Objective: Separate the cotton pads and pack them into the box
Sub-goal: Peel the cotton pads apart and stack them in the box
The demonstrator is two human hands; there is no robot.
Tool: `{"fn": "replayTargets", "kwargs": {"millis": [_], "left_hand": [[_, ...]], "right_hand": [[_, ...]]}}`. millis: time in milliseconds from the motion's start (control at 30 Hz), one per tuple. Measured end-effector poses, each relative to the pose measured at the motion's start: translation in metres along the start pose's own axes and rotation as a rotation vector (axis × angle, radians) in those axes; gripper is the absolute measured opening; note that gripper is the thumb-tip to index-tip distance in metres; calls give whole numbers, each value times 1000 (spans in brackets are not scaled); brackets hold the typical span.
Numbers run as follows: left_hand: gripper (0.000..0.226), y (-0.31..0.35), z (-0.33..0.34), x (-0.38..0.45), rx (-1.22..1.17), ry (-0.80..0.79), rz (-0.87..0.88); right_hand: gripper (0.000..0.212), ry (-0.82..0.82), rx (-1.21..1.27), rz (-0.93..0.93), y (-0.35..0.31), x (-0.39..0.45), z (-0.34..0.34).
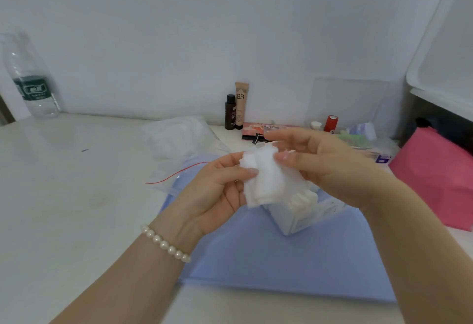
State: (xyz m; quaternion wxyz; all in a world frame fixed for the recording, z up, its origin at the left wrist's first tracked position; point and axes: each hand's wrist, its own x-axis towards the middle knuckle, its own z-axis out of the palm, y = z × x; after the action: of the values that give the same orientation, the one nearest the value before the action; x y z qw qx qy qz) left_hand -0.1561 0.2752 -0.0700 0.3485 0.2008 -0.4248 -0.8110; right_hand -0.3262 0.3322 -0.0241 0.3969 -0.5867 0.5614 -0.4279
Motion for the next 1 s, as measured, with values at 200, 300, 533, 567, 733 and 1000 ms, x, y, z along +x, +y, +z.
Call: {"fn": "replayTargets", "kwargs": {"millis": [200,300,533,567,733,1000], "left_hand": [[58,-6,0,5,-130,-6,-48],[44,-13,8,2,-182,-27,-47],[24,-30,7,8,-221,191,-57],[26,-30,6,9,-212,199,-55],[31,-31,8,10,-252,167,-70],[36,-28,9,8,-266,90,-52]], "right_hand": [[41,52,4,149,2,3,0],[39,169,-128,100,3,3,3],[24,286,-333,86,2,5,4],[24,360,-360,81,2,6,0],[30,286,180,16,-14,-4,-4],[14,450,246,22,5,8,40]]}}
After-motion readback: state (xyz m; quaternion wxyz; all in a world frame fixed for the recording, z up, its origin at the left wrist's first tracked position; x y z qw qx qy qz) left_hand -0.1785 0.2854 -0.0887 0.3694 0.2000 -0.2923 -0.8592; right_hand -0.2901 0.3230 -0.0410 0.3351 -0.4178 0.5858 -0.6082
